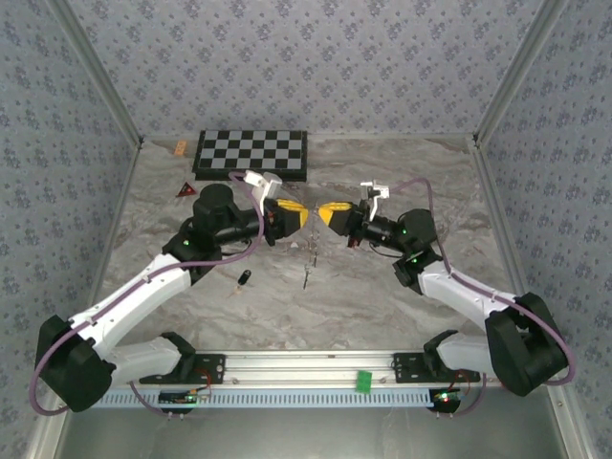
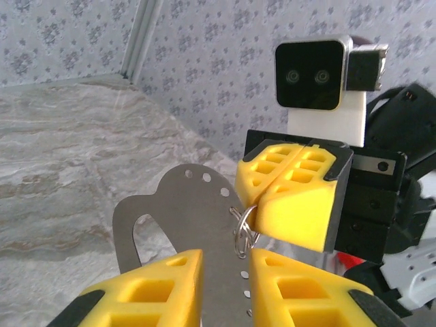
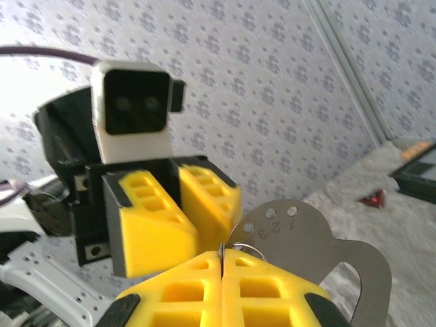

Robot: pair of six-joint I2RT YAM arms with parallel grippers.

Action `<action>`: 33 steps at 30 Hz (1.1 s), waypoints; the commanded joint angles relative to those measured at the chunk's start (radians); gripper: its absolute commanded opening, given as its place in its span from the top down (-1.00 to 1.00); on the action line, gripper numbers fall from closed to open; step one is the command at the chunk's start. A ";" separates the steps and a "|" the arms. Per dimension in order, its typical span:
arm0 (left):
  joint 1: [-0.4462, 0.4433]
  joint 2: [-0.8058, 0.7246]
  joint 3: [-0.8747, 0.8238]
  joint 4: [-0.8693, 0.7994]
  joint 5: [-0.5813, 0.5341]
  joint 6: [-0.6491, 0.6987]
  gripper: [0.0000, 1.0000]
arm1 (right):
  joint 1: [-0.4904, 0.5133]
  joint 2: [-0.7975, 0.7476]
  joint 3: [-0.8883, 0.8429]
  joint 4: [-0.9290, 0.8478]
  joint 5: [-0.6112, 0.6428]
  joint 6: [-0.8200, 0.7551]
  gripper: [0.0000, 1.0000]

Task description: Put the keys on the keyring

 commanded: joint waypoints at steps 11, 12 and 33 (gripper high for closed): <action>0.006 -0.033 -0.039 0.210 0.061 -0.142 0.50 | -0.003 0.100 0.028 0.321 0.011 0.223 1.00; 0.006 -0.030 -0.039 0.210 0.060 -0.142 0.50 | 0.000 0.100 0.029 0.322 0.010 0.223 1.00; 0.003 0.018 -0.041 0.246 0.071 -0.154 0.57 | 0.008 0.109 0.030 0.322 0.018 0.224 1.00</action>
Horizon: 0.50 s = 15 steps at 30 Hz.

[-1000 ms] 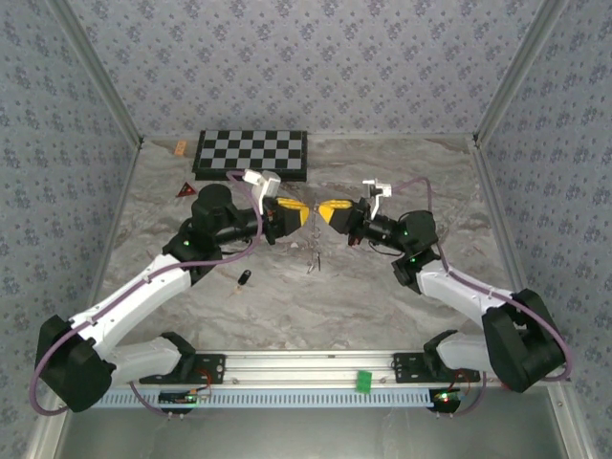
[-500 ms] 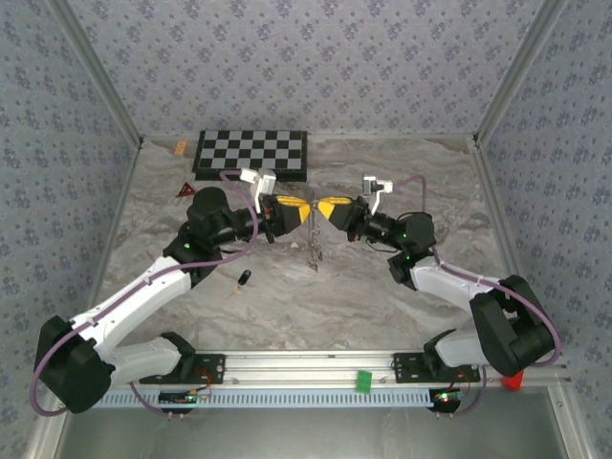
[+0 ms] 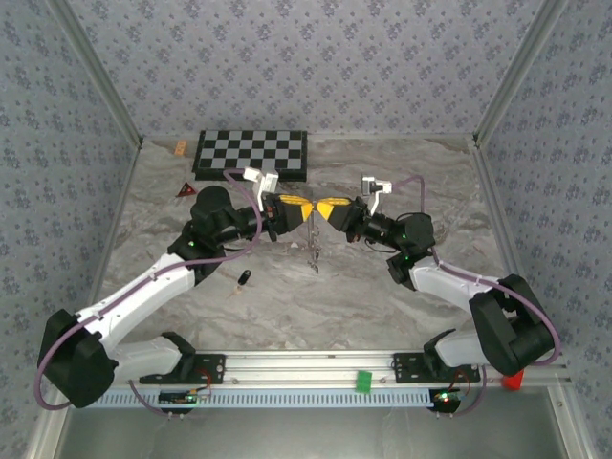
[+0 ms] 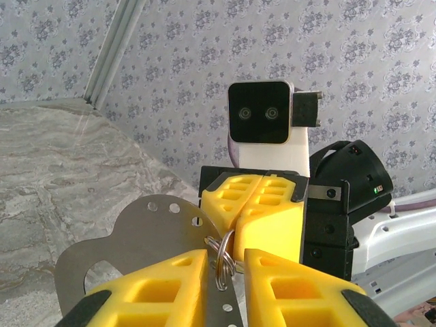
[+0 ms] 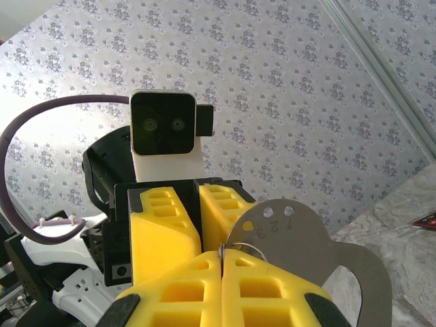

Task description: Put the keys on the keyring

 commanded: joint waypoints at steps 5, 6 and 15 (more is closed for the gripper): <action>0.003 -0.018 -0.019 0.001 0.014 0.021 0.57 | -0.017 0.002 0.018 0.036 0.048 0.016 1.00; 0.002 -0.019 -0.022 -0.003 0.013 0.021 0.56 | -0.018 0.001 0.019 0.030 0.051 0.015 1.00; -0.036 -0.017 -0.031 -0.057 0.011 0.050 0.43 | -0.030 -0.001 0.018 -0.034 0.063 -0.026 1.00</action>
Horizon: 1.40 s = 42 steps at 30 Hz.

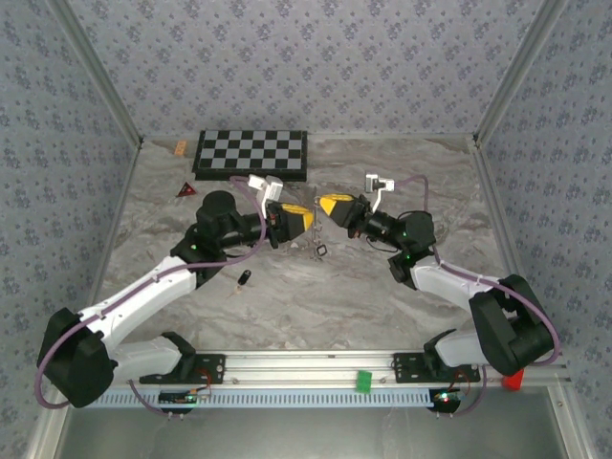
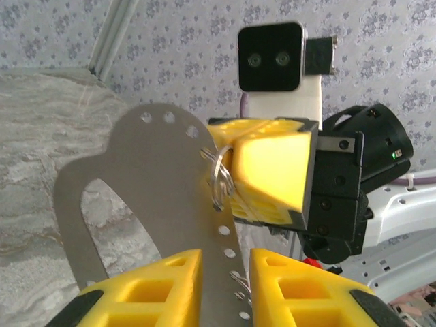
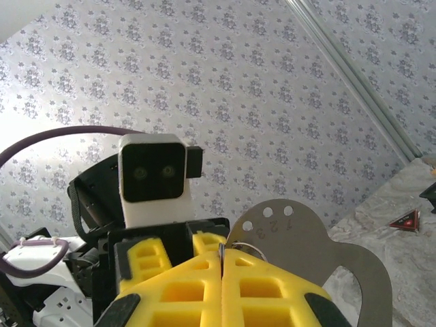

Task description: Put the keys on the keyring

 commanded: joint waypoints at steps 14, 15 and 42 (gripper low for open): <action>-0.069 0.018 0.021 -0.102 -0.051 0.060 0.36 | 0.003 -0.068 0.009 -0.149 0.060 -0.139 1.00; -0.068 0.021 0.023 -0.104 -0.055 0.060 0.36 | 0.002 -0.070 0.007 -0.148 0.060 -0.141 1.00; -0.071 0.015 0.033 -0.114 -0.077 0.033 0.81 | 0.019 -0.085 0.008 -0.210 0.072 -0.202 1.00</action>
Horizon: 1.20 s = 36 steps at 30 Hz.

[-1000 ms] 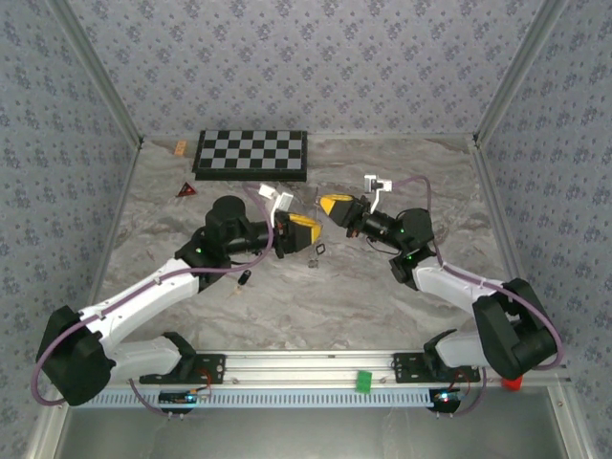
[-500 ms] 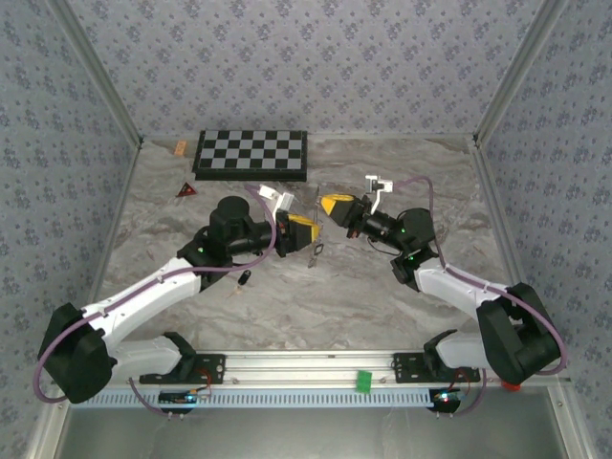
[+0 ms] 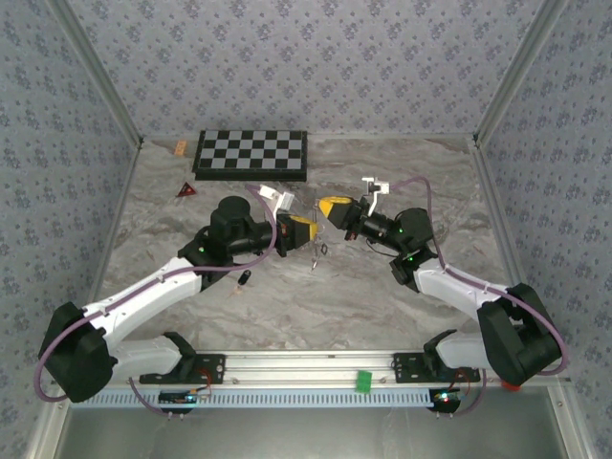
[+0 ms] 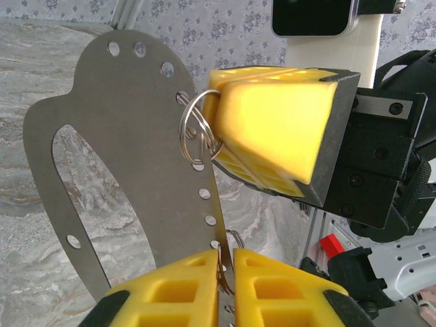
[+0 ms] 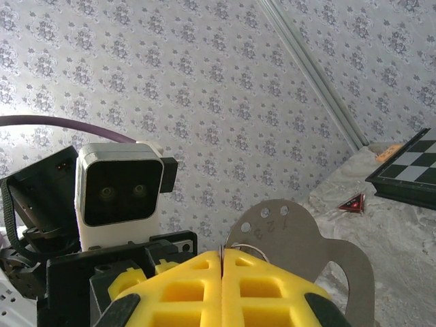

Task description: Put the keys on the keyring

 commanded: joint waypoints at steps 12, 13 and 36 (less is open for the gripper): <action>-0.006 -0.027 0.021 0.055 0.028 -0.058 1.00 | -0.001 -0.028 0.002 -0.054 0.026 -0.083 1.00; -0.006 -0.026 0.021 0.063 0.029 -0.069 1.00 | -0.002 -0.029 0.001 -0.062 0.025 -0.088 1.00; -0.005 0.037 0.023 0.061 0.023 -0.106 0.91 | -0.004 -0.077 -0.009 -0.168 0.042 -0.146 1.00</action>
